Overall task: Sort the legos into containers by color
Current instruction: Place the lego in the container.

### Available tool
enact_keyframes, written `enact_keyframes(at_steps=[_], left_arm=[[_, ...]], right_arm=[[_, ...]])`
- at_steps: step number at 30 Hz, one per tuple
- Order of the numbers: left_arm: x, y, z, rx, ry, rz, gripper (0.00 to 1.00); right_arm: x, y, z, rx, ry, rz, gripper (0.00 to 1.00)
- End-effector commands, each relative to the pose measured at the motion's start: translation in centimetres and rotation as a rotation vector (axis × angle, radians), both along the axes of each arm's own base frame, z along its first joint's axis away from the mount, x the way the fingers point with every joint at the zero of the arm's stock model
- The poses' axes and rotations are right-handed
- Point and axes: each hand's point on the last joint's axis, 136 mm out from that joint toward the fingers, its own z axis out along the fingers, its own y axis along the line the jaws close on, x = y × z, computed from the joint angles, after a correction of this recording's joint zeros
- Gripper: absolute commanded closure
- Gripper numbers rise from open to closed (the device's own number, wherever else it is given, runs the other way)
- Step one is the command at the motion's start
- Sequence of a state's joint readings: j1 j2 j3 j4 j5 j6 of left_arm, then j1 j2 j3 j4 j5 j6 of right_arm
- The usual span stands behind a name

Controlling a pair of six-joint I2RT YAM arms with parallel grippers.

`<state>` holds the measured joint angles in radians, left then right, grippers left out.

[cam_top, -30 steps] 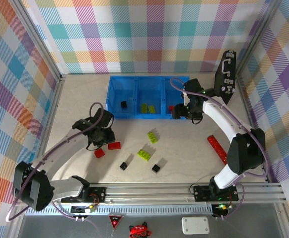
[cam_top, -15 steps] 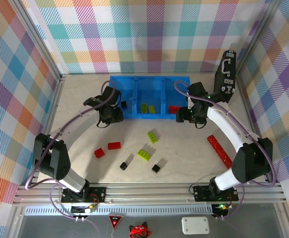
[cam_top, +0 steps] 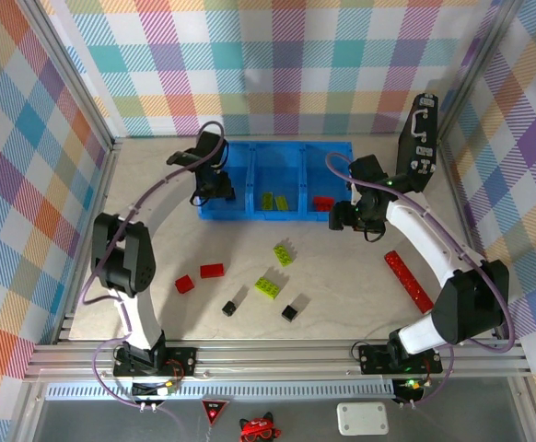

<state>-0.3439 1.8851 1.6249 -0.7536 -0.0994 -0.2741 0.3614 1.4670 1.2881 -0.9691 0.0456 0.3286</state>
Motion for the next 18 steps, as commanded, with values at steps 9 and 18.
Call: enact_keyframes(at_steps=[9, 18], left_arm=[[4.4, 1.1, -2.5, 0.086, 0.018, 0.009, 0.69], [5.9, 2.4, -5.9, 0.119, 0.074, 0.040, 0.68]], right_arm=[[-1.2, -0.6, 0.9, -0.014, -0.002, -0.010, 0.27], [-1.4, -0.8, 1.1, -0.016, -0.004, -0.014, 0.27]])
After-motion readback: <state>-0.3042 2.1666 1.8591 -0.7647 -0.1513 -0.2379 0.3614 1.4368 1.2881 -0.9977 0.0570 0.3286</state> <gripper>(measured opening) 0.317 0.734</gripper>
